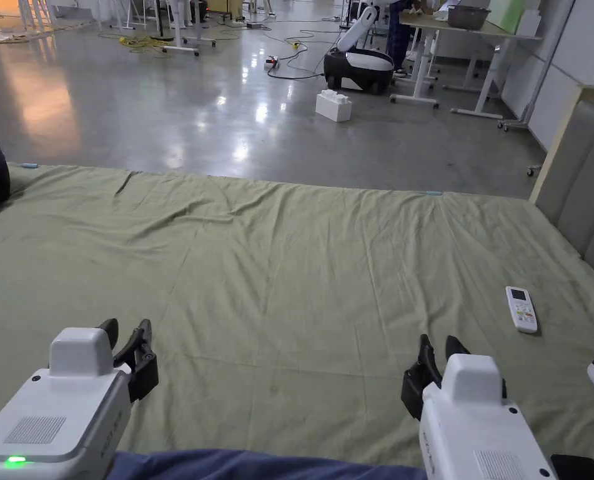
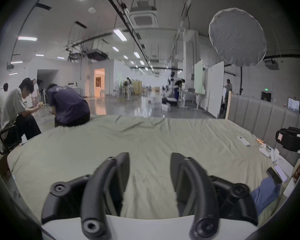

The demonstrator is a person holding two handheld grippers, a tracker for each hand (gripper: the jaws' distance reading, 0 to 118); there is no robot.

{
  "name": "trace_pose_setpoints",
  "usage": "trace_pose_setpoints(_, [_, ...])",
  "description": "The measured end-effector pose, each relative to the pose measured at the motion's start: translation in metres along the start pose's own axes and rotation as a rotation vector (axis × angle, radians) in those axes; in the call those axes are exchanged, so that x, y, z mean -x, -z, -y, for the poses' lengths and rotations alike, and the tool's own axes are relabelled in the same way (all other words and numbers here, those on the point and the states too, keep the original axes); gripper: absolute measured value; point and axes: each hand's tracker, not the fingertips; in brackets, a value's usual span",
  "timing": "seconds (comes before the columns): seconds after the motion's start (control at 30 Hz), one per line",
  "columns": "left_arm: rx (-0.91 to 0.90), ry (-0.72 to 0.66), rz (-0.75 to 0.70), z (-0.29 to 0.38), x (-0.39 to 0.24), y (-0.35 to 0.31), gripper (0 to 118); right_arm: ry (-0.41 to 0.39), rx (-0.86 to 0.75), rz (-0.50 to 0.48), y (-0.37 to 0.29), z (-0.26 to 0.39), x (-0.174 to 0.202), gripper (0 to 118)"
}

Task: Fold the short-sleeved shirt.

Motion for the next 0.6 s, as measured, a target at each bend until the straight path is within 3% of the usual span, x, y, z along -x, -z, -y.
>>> trace_pose_setpoints(0.03, [-0.016, 0.015, -0.016, -0.002, -0.002, -0.002, 21, 0.003, -0.006, -0.006, 0.001, -0.003, 0.002, 19])
trace_pose_setpoints(0.17, [-0.052, 0.049, -0.045, -0.009, -0.002, -0.008, 9, -0.017, -0.067, -0.01, -0.001, -0.013, 0.007, 4])
trace_pose_setpoints(0.27, [-0.081, 0.044, -0.056, -0.014, 0.004, -0.013, 1, 0.013, -0.066, 0.015, 0.0, -0.016, 0.005, 1])
trace_pose_setpoints(0.33, [-0.091, 0.035, -0.059, -0.017, 0.008, -0.016, 0, 0.063, -0.051, 0.014, 0.001, -0.015, 0.002, 0])
trace_pose_setpoints(0.4, [-0.075, 0.027, -0.05, -0.02, 0.015, -0.014, 0, 0.027, -0.077, 0.021, 0.001, -0.017, 0.003, 0])
trace_pose_setpoints(0.6, [0.052, -0.038, 0.036, -0.012, 0.053, -0.017, 0, 0.033, -0.049, -0.004, 0.005, -0.017, 0.002, 0])
